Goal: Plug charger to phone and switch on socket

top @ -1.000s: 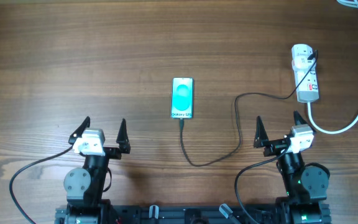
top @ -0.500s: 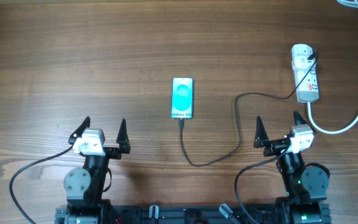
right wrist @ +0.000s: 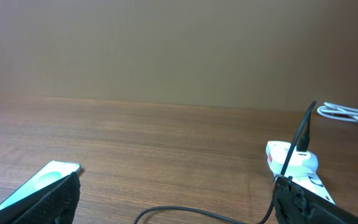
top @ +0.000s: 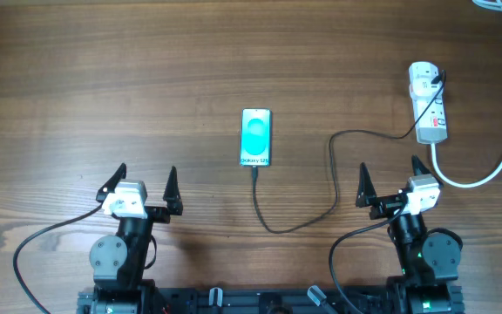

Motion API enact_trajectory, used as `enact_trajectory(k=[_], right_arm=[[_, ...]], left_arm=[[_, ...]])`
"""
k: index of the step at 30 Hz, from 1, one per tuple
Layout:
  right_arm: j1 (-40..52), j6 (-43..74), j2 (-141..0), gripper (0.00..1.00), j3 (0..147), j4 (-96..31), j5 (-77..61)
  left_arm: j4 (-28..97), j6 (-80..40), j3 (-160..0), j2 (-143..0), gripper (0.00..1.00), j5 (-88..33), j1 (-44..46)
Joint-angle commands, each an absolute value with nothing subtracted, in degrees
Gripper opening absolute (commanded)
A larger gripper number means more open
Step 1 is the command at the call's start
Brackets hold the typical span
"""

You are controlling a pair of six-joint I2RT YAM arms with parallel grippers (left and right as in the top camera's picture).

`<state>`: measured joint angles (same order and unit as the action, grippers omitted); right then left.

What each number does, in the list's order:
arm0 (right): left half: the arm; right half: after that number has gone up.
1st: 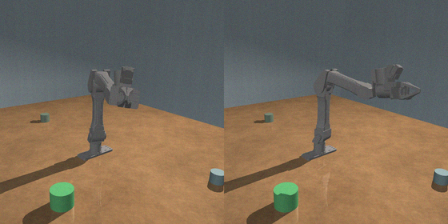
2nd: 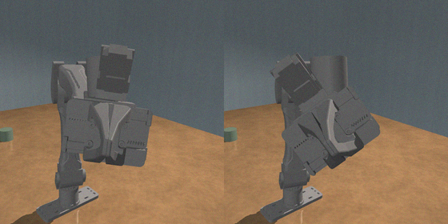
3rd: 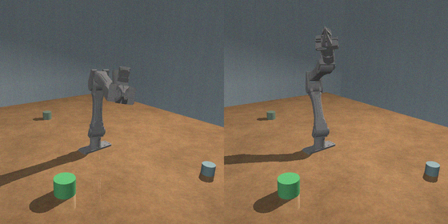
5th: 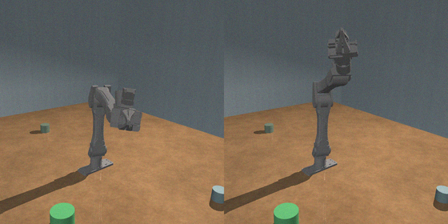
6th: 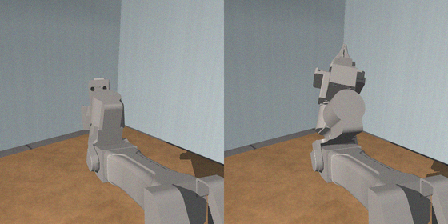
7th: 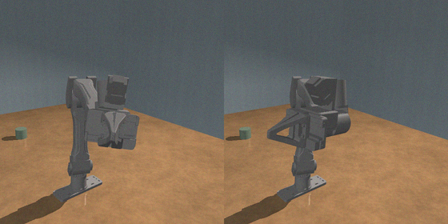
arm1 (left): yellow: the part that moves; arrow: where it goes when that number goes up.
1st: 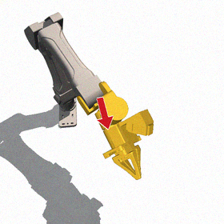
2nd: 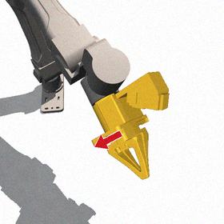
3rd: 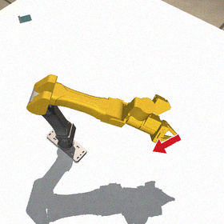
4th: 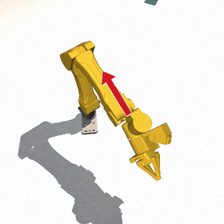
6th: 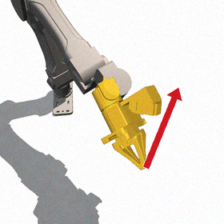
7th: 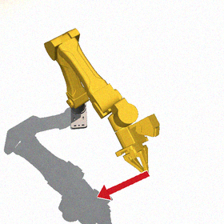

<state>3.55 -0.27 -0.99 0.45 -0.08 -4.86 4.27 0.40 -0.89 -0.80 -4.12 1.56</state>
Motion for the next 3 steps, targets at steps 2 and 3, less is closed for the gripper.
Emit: enact_trajectory(k=[2,3], right_arm=[[3.4,0.2,-0.5,1.00,0.3,0.1,-4.9],[3.4,0.2,-0.5,1.00,0.3,0.1,-4.9]], left_arm=[[4.3,1.1,-0.3,-0.2,1.00,-3.3,1.9],[4.2,1.1,-0.3,-0.2,1.00,-3.3,1.9]])
